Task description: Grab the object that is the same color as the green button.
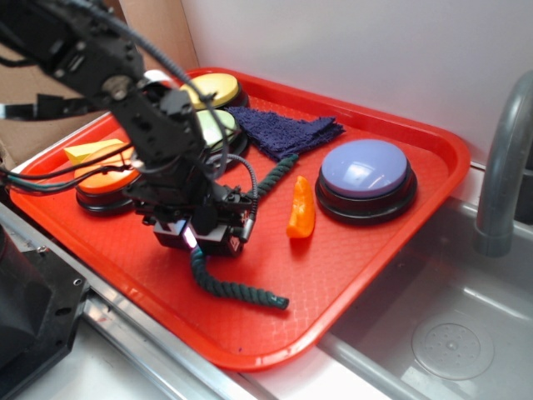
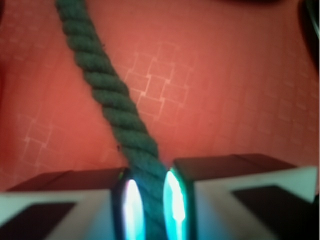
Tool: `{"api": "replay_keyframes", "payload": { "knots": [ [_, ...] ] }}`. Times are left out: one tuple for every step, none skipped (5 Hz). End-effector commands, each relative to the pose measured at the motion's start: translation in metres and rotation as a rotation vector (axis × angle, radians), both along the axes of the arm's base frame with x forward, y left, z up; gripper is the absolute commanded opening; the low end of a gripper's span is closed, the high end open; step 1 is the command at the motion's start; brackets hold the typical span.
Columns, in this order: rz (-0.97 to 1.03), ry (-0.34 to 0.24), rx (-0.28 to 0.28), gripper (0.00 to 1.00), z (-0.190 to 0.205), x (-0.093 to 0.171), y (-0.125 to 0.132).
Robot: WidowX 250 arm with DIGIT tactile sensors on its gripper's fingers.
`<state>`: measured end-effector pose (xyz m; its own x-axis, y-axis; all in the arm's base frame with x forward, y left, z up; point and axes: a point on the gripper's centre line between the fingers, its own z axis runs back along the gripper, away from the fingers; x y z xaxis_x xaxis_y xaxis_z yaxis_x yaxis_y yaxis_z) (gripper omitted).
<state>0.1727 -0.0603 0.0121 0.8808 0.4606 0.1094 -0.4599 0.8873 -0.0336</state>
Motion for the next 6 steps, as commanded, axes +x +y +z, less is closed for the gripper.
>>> {"api": "replay_keyframes", "payload": {
  "knots": [
    [-0.055,-0.010,-0.010,0.00,0.039,0.017,0.008],
    [-0.122,0.007,0.026,0.00,0.080,0.028,0.015],
    [-0.228,-0.008,0.056,0.00,0.128,0.039,0.025],
    [-0.260,-0.061,0.047,0.00,0.177,0.043,0.039],
    [-0.220,-0.140,-0.009,0.00,0.212,0.044,0.055],
    [-0.207,-0.121,-0.058,0.00,0.217,0.046,0.065]
  ]
}}
